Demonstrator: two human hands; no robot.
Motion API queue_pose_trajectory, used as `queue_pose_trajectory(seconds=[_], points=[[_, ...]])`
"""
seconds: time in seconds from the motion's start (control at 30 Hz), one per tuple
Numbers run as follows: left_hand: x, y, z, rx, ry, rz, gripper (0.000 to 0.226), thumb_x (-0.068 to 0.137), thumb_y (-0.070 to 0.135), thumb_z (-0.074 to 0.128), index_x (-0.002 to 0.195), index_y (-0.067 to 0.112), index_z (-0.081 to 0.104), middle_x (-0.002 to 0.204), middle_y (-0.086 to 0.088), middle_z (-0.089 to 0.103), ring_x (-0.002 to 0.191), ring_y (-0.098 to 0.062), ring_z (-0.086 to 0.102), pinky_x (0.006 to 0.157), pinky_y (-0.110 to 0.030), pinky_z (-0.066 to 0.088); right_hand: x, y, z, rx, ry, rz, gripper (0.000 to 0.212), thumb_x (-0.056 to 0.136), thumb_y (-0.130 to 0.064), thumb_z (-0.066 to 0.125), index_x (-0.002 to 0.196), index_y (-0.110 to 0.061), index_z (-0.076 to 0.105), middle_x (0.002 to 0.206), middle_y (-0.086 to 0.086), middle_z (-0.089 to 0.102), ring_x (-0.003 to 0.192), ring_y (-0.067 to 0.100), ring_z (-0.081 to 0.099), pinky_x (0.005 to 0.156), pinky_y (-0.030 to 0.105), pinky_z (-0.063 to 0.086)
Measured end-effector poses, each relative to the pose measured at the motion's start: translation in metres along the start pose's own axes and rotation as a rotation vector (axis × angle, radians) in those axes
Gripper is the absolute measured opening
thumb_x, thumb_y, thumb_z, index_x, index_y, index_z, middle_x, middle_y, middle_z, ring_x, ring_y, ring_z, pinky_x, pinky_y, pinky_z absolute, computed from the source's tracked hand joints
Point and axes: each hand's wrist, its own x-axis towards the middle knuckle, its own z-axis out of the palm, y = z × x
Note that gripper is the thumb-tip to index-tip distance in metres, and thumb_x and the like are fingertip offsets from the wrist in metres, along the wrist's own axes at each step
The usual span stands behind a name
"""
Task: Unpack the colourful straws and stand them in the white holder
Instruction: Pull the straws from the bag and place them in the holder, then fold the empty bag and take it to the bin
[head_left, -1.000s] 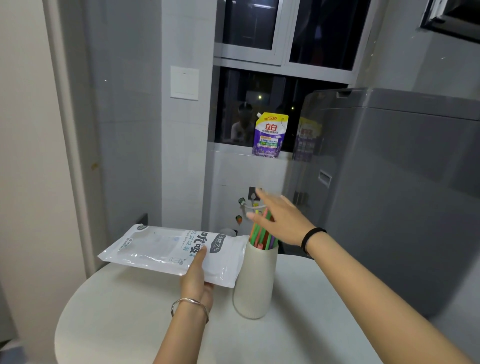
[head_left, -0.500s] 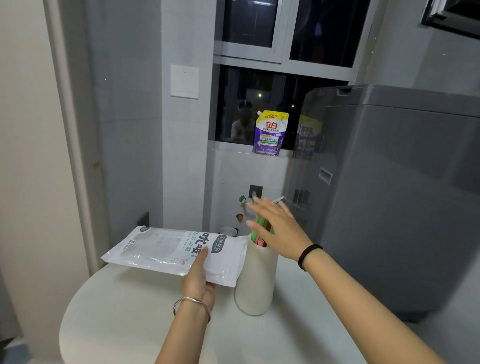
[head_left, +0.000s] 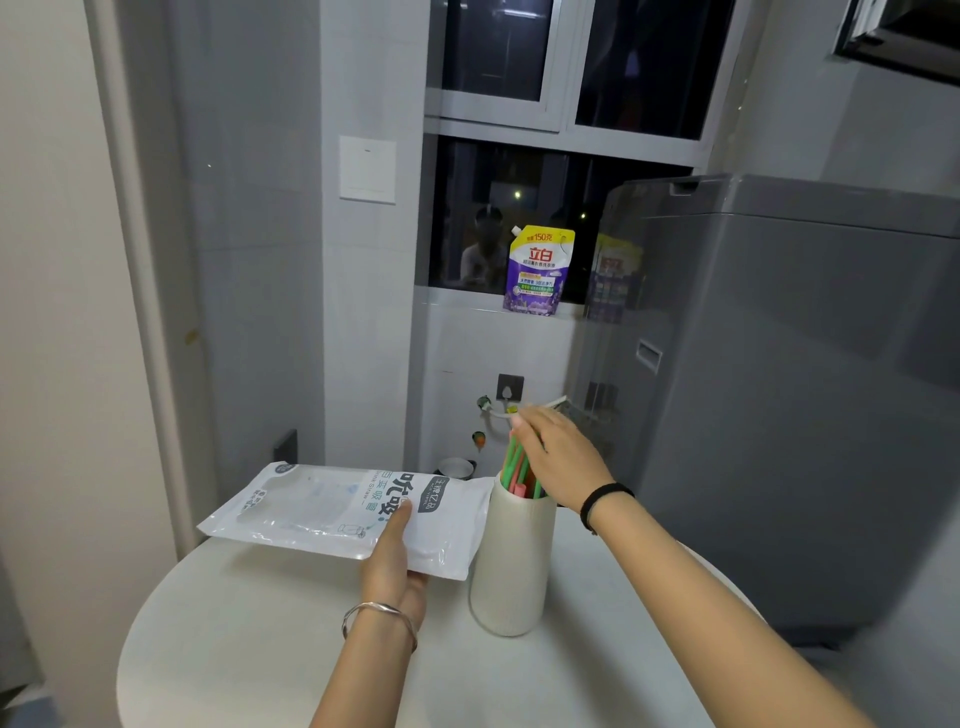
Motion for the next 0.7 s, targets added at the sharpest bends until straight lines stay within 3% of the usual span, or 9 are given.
queue_pose_trajectory(seconds=[0.1, 0.17, 0.23, 0.3, 0.33, 0.4, 0.5, 0.6, 0.7], points=[[-0.001, 0.000, 0.000, -0.001, 0.000, -0.003, 0.046, 0.090, 0.009, 0.059, 0.135, 0.012, 0.050, 0.132, -0.009, 0.060, 0.115, -0.026, 0.059, 0.092, -0.042, 0.048, 0.003, -0.002, -0.001, 0.030, -0.033, 0.037, 0.045, 0.100, -0.038, 0.028, 0.134, -0.017, 0.048, 0.142, 0.003, 0.049, 0.127, 0.019, 0.046, 0.105, 0.036, 0.039], [-0.001, 0.001, 0.000, 0.003, 0.007, -0.011, 0.046, 0.090, 0.009, 0.060, 0.135, 0.012, 0.050, 0.132, -0.010, 0.060, 0.114, -0.026, 0.059, 0.090, -0.040, 0.050, 0.004, -0.003, -0.004, 0.035, -0.048, 0.061, 0.045, 0.099, -0.038, 0.029, 0.135, -0.017, 0.047, 0.144, 0.003, 0.046, 0.130, 0.020, 0.043, 0.110, 0.040, 0.034], [-0.002, 0.001, -0.001, 0.005, 0.013, -0.021, 0.046, 0.090, 0.009, 0.060, 0.135, 0.011, 0.050, 0.132, -0.010, 0.060, 0.112, -0.025, 0.059, 0.084, -0.037, 0.051, 0.001, -0.004, -0.006, 0.019, -0.014, 0.047, 0.044, 0.099, -0.038, 0.031, 0.135, -0.018, 0.047, 0.146, 0.002, 0.043, 0.134, 0.019, 0.037, 0.117, 0.041, 0.019], [-0.003, 0.002, -0.002, 0.010, 0.022, -0.029, 0.046, 0.090, 0.010, 0.060, 0.135, 0.011, 0.051, 0.132, -0.010, 0.060, 0.111, -0.025, 0.059, 0.080, -0.035, 0.052, -0.011, -0.008, -0.005, 0.127, 0.144, 0.016, 0.039, 0.099, -0.034, 0.036, 0.132, -0.018, 0.048, 0.145, 0.000, 0.044, 0.135, 0.016, 0.034, 0.119, 0.038, 0.014], [-0.004, 0.003, -0.002, 0.013, 0.021, -0.030, 0.046, 0.090, 0.011, 0.060, 0.135, 0.011, 0.051, 0.131, -0.009, 0.060, 0.111, -0.024, 0.059, 0.079, -0.035, 0.052, -0.020, -0.012, -0.005, 0.226, 0.262, -0.008, 0.035, 0.098, -0.030, 0.041, 0.129, -0.017, 0.051, 0.140, -0.001, 0.048, 0.132, 0.015, 0.038, 0.117, 0.037, 0.020], [-0.005, 0.005, -0.004, 0.022, 0.010, -0.022, 0.046, 0.090, 0.016, 0.061, 0.135, 0.012, 0.050, 0.131, -0.008, 0.061, 0.113, -0.023, 0.060, 0.080, -0.034, 0.052, -0.044, -0.021, 0.001, 0.403, 0.498, -0.072, 0.025, 0.094, -0.024, 0.049, 0.116, -0.017, 0.058, 0.121, -0.008, 0.057, 0.118, 0.011, 0.050, 0.105, 0.031, 0.037], [-0.008, 0.008, -0.004, 0.034, 0.003, -0.010, 0.046, 0.094, 0.033, 0.055, 0.136, 0.015, 0.049, 0.127, -0.003, 0.062, 0.107, -0.019, 0.063, 0.080, -0.034, 0.052, -0.083, -0.034, 0.027, 0.604, 0.650, -0.036, 0.011, 0.087, -0.021, 0.057, 0.098, -0.025, 0.056, 0.098, -0.011, 0.057, 0.095, 0.006, 0.055, 0.085, 0.018, 0.041], [-0.014, 0.010, -0.008, 0.041, 0.041, -0.044, 0.044, 0.098, 0.041, 0.044, 0.133, 0.015, 0.048, 0.120, -0.007, 0.062, 0.088, -0.015, 0.063, 0.069, -0.032, 0.050, -0.111, -0.040, 0.058, 0.834, 0.582, 0.259, 0.021, 0.084, -0.021, 0.067, 0.091, -0.025, 0.047, 0.092, -0.001, 0.055, 0.085, 0.012, 0.054, 0.078, 0.025, 0.043], [-0.022, 0.007, -0.014, 0.136, 0.083, -0.055, 0.042, 0.100, 0.035, 0.040, 0.132, 0.009, 0.049, 0.110, -0.008, 0.064, 0.084, -0.018, 0.062, 0.066, -0.032, 0.049, -0.120, -0.040, 0.070, 1.098, 0.154, 0.528, 0.028, 0.089, -0.036, 0.058, 0.105, -0.014, 0.054, 0.099, 0.002, 0.066, 0.086, 0.020, 0.063, 0.072, 0.030, 0.051]])
